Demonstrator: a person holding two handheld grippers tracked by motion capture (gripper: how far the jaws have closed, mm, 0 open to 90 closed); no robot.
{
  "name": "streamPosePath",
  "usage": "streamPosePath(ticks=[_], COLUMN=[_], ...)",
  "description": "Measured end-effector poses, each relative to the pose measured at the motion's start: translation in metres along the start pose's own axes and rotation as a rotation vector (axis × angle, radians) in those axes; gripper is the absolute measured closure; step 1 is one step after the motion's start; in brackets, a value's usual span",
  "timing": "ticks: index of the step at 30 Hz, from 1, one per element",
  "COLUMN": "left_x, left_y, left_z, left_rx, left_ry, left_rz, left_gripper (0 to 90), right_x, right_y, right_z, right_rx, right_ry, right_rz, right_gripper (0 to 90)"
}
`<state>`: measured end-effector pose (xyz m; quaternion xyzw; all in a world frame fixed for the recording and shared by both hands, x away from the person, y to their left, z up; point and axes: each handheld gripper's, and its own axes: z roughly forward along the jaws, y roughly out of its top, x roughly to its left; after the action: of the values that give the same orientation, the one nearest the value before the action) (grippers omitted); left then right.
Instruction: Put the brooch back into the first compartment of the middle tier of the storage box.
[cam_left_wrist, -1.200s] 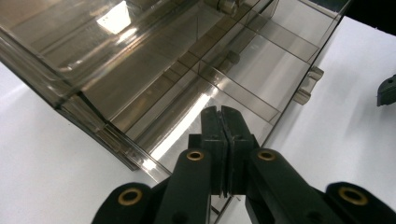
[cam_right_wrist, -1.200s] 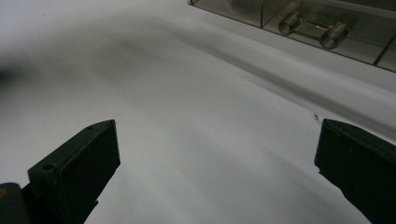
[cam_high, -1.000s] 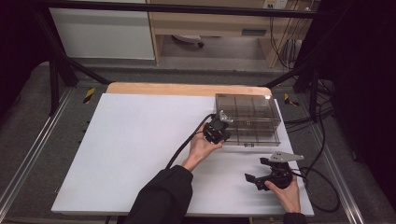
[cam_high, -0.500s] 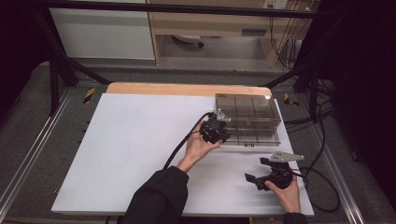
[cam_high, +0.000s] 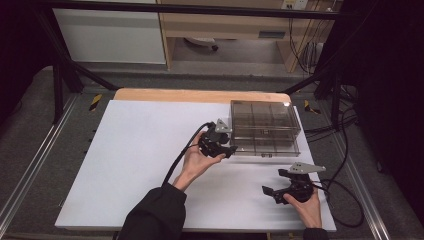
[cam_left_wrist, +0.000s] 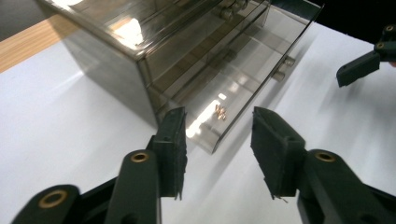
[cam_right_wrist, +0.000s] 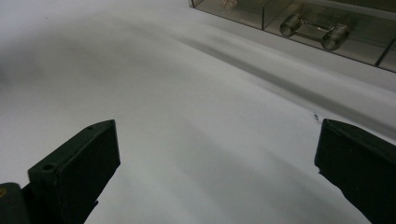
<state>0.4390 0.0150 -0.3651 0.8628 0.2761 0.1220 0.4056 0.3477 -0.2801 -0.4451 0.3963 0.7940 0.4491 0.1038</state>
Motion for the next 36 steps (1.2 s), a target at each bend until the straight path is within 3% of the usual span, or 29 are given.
streamPosePath(ticks=[8, 19, 27, 36], left_x=[0.010, 0.023, 0.030, 0.037], left_y=[-0.018, -0.052, -0.076, -0.107], left_z=[-0.021, -0.047, -0.065, -0.086], left_rx=[-0.026, -0.047, -0.039, -0.047], left_ry=[0.009, 0.066, 0.097, 0.141], left_rz=[-0.033, -0.050, -0.056, -0.077], left_gripper=[41.1, 20.9, 11.5, 7.6], right_x=[0.000, 0.000, 0.000, 0.001], right_y=[0.000, 0.000, 0.000, 0.000], right_z=[0.001, 0.001, 0.001, 0.002], right_rx=[0.003, 0.002, 0.003, 0.004], right_ry=[0.001, -0.002, -0.002, -0.005], right_rz=[-0.001, 0.001, 0.001, 0.005], right_gripper=[0.5, 0.5, 0.5, 0.5])
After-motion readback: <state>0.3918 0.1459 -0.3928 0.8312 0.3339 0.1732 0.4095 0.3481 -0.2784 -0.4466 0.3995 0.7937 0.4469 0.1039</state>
